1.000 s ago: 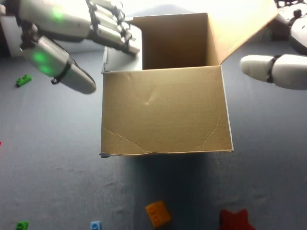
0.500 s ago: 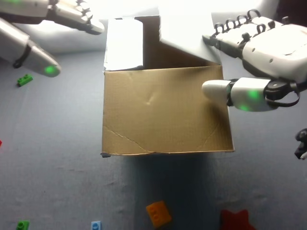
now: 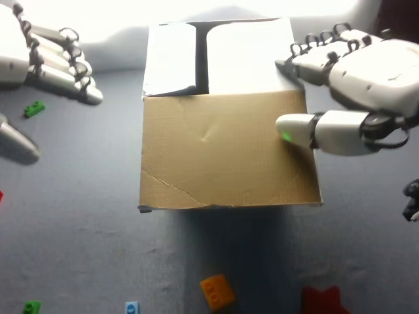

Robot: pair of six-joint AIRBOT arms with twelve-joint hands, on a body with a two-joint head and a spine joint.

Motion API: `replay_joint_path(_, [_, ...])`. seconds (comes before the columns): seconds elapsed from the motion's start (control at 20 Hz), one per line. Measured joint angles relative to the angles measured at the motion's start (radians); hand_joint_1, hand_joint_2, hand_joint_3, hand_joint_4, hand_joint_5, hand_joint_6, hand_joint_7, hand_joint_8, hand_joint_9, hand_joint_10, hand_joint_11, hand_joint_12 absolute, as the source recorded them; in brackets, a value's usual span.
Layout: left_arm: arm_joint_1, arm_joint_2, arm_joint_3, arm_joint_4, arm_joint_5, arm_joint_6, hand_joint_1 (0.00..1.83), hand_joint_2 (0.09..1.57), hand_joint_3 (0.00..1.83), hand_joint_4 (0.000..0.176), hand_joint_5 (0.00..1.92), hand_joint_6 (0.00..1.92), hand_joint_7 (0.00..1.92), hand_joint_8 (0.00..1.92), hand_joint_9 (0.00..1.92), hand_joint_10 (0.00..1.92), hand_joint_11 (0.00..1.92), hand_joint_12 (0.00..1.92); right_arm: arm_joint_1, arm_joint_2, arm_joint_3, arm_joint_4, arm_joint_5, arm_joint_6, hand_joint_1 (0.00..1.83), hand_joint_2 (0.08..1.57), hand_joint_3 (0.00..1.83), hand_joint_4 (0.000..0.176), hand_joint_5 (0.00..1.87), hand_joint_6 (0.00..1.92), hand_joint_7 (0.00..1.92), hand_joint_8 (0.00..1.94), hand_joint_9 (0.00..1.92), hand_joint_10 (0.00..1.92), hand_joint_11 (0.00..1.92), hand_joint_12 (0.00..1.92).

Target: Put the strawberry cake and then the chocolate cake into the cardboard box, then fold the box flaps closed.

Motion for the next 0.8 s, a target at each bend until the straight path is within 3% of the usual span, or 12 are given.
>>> replay_joint_path(0.15, [0.067,0.028,-0.046,-0.021,0.001,0.003,0.0,1.15,0.0,0.0,0.2,0.0,0.24,0.0,0.21,0.0,0.0,0.58,0.006,0.062,-0.003,0.006,0.017,0.048,0.0,1.25,0.0,0.0,0.14,0.0,0.2,0.0,0.17,0.0,0.0,0.45])
replay_joint_path(0.35, [0.182,0.04,-0.098,-0.127,0.007,0.036,0.0,1.14,0.0,0.0,0.22,0.0,0.27,0.01,0.24,0.01,0.0,0.65,-0.001,0.172,-0.033,0.062,0.042,0.105,0.02,1.27,0.0,0.0,0.16,0.01,0.2,0.0,0.14,0.0,0.0,0.42])
replay_joint_path(0.45, [0.24,0.04,-0.125,-0.139,0.006,0.054,0.0,1.14,0.0,0.0,0.24,0.01,0.29,0.01,0.26,0.01,0.0,0.68,-0.05,0.216,-0.066,0.071,0.059,0.079,0.0,1.27,0.0,0.0,0.17,0.01,0.22,0.01,0.18,0.01,0.0,0.53])
replay_joint_path(0.5, [0.269,0.04,-0.142,-0.155,0.015,0.069,0.0,1.15,0.0,0.0,0.22,0.0,0.29,0.01,0.26,0.01,0.0,0.69,-0.075,0.238,-0.085,0.08,0.049,0.059,0.0,1.25,0.0,0.0,0.22,0.01,0.26,0.01,0.22,0.02,0.0,0.68])
replay_joint_path(0.8, [0.377,0.045,-0.276,-0.263,0.09,0.178,0.0,1.16,0.0,0.0,0.2,0.0,0.25,0.0,0.23,0.0,0.0,0.62,-0.089,0.256,-0.101,0.077,0.031,0.068,0.0,1.26,0.0,0.0,0.21,0.0,0.23,0.0,0.22,0.01,0.0,0.72])
